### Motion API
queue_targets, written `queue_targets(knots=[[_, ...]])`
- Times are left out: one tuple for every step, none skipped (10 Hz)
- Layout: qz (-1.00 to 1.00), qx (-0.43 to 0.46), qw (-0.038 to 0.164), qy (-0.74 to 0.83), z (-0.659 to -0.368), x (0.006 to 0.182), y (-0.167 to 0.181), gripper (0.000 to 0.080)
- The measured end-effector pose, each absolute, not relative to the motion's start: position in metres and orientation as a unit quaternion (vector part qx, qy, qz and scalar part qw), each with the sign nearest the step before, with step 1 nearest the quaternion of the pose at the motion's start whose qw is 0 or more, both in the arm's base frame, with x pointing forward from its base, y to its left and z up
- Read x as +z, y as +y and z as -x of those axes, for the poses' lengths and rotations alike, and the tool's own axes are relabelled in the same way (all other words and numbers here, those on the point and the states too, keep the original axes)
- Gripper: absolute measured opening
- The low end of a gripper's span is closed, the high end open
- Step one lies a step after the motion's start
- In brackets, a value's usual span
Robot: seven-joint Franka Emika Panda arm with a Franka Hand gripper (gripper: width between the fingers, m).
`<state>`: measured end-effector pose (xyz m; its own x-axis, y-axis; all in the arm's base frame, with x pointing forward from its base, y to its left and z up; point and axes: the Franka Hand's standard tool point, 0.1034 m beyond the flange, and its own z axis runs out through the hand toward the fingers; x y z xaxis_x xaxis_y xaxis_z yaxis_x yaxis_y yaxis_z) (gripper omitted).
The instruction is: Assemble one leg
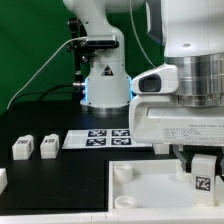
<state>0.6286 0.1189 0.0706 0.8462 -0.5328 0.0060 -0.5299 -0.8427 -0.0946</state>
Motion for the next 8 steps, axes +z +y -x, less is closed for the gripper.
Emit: queue_targets(knots=[[0.943,-0.013,0.046,0.328,-0.6286,0.0706,0.1189,0.0294],[0.924,-0.011,0.047,0.380,-0.6286,0.0707,0.1189,0.0294],[0.905,-0.009,0.047,0.422,-0.6287,0.0707,0.1190,0.0294],[0.853,-0.003,0.051,0.519,-0.6294,0.0705,0.1188,0.0294],[0.798,0.002,0.051,0.601,-0.6299,0.0705,0.1189,0.0294],[0.731,0.008,0.051,0.680,-0.6297,0.0702,0.1207,0.0294],[0.661,0.017,0.056,0.748,-0.6310,0.0697,0.1219,0.0294],[0.613,0.024,0.061,0.788,-0.6320,0.0697,0.1214,0.0294]])
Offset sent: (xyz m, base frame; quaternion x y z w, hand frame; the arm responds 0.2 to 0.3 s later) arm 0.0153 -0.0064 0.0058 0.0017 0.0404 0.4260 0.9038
